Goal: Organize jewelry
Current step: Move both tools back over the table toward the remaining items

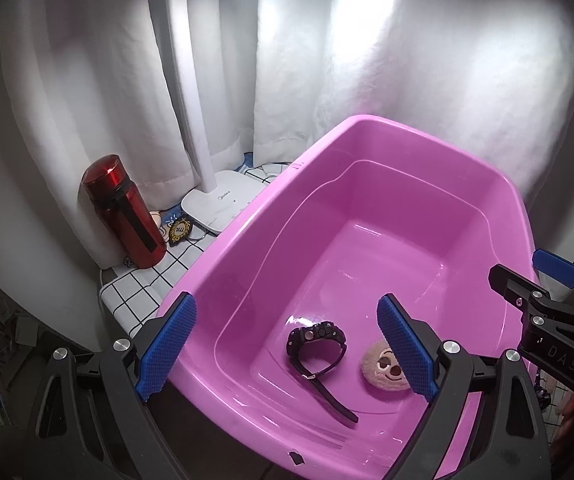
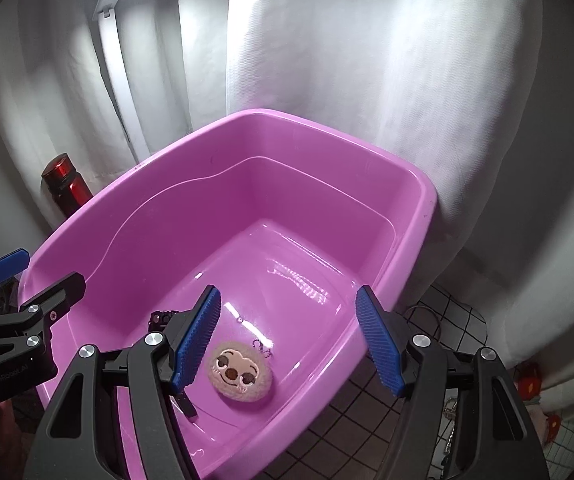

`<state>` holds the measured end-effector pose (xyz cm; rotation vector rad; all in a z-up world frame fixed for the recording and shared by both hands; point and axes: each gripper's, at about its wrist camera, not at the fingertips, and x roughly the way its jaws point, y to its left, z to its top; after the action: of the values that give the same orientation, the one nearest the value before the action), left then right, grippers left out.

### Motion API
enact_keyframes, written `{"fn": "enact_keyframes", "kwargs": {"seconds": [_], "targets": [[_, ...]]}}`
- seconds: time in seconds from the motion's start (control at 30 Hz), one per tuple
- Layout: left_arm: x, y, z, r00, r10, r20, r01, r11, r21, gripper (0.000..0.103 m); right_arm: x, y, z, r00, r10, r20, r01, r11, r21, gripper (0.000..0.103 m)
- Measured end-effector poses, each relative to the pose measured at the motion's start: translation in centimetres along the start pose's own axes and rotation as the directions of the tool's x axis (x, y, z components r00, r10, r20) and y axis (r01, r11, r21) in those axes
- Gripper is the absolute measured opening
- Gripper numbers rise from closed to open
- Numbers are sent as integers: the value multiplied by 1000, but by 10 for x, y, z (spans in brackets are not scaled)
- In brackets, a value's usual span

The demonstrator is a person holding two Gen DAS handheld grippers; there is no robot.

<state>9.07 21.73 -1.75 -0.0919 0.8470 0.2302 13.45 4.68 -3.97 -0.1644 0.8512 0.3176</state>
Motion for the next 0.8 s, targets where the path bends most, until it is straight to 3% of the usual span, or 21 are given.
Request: {"fn": "enact_keyframes", "kwargs": {"seconds": [0.43,0.63,0.8], "targets": [[-39,-47,-17,995,-94,27,93,995,44,90,-68,-54,-60,996,-38,80,26,990,140,67],[-64,-83,-32,982,-186,35,183,980,78,90,-117,-106,-119,988,-133,81,109,962,251,67],[-79,-120,-48,966,-256,23,251,959,130,90,-152,-160,-179,969,-246,29,218,904,367,67]]}}
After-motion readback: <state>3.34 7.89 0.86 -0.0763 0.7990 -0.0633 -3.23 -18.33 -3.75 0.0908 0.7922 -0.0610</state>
